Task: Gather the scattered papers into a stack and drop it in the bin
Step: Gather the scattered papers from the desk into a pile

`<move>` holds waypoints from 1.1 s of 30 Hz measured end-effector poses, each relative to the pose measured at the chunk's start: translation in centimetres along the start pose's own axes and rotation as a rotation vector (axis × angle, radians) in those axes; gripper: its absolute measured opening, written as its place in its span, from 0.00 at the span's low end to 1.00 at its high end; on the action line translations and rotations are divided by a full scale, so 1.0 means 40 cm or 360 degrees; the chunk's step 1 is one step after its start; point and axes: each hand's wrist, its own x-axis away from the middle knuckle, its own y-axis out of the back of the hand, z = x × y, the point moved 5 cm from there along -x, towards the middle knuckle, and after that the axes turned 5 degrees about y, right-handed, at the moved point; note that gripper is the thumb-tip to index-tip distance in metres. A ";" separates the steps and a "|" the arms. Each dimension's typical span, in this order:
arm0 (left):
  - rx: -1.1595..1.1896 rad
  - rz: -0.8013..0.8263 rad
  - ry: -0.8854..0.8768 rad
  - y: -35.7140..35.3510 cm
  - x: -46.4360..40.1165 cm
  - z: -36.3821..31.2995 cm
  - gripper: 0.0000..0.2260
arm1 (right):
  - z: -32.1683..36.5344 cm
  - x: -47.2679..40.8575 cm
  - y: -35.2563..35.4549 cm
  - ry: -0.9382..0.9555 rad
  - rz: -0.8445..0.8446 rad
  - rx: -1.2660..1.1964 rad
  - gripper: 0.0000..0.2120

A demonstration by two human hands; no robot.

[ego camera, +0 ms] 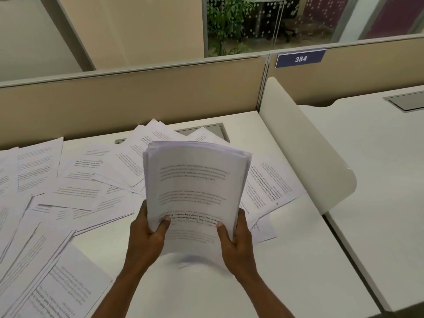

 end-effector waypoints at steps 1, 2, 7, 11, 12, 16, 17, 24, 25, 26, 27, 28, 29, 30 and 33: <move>-0.0093 0.0065 -0.0018 -0.016 -0.022 -0.034 0.23 | -0.007 -0.009 0.022 -0.0044 -0.0076 -0.0033 0.19; -0.0187 0.0141 -0.0026 -0.039 -0.044 -0.067 0.21 | -0.022 -0.020 0.044 -0.0120 -0.0149 -0.0067 0.22; -0.0550 0.0598 -0.0053 -0.228 -0.184 -0.181 0.24 | -0.106 -0.074 0.154 -0.0673 -0.0553 -0.0529 0.23; -0.0836 0.0837 -0.0118 -0.400 -0.287 -0.216 0.23 | -0.140 -0.117 0.211 -0.0816 -0.0892 -0.0380 0.14; -0.0905 0.0881 -0.0136 -0.439 -0.308 -0.214 0.22 | -0.147 -0.128 0.220 -0.0834 -0.0959 -0.0310 0.13; -0.1122 0.0967 -0.0168 -0.559 -0.373 -0.183 0.20 | -0.155 -0.159 0.235 -0.0844 -0.1111 -0.0067 0.10; -0.1181 0.0966 -0.0163 -0.579 -0.386 -0.169 0.20 | -0.156 -0.165 0.234 -0.0816 -0.1119 -0.0043 0.10; -0.1545 0.0998 -0.0028 -0.621 -0.434 -0.066 0.27 | -0.192 -0.196 0.243 -0.0890 -0.1126 -0.0364 0.15; -0.1542 0.0970 -0.0045 -0.618 -0.439 -0.065 0.27 | -0.195 -0.201 0.244 -0.0893 -0.1117 -0.0388 0.15; -0.1532 0.0950 -0.0054 -0.615 -0.443 -0.065 0.27 | -0.196 -0.205 0.246 -0.0891 -0.1109 -0.0375 0.16; -0.1524 0.0938 -0.0056 -0.612 -0.446 -0.065 0.27 | -0.196 -0.209 0.249 -0.0883 -0.1107 -0.0343 0.17; -0.1521 0.0927 -0.0055 -0.608 -0.447 -0.065 0.28 | -0.194 -0.211 0.252 -0.0865 -0.1117 -0.0306 0.18; -0.1517 0.0917 -0.0053 -0.605 -0.447 -0.064 0.28 | -0.190 -0.213 0.256 -0.0840 -0.1133 -0.0263 0.18; -0.1501 0.0908 -0.0045 -0.601 -0.446 -0.063 0.29 | -0.186 -0.216 0.259 -0.0810 -0.1145 -0.0216 0.19; -0.1375 0.0912 -0.0019 -0.598 -0.433 -0.057 0.29 | -0.179 -0.217 0.265 -0.0753 -0.1146 -0.0251 0.27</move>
